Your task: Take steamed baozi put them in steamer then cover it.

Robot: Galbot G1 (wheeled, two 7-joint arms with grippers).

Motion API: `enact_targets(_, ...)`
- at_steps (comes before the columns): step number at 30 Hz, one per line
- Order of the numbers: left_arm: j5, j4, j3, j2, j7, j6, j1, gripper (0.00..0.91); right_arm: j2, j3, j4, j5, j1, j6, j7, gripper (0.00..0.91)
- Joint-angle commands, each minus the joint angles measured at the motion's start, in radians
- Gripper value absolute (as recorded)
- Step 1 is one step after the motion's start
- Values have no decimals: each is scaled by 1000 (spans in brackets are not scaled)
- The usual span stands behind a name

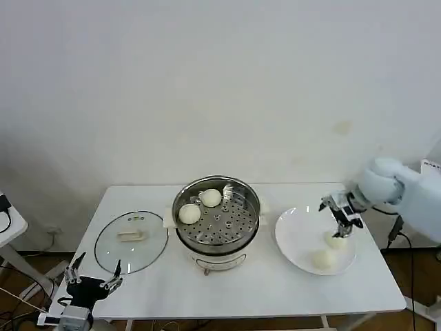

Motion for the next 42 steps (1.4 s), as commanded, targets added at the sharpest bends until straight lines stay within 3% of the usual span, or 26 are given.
enact_targets(1, 1, 3, -2, 1, 1, 1, 3, 907, -13, 153, -55, -81, -278, 30, -21, 907)
enact_targets(32, 1, 33, -7, 2, 3, 1, -11, 907, 155, 198, -221, -58, -325, 4, 3, 907)
enact_targets(42, 0, 34, -7, -1, 3, 1, -13, 907, 162, 193, -231, -64, -322, -12, 6, 705)
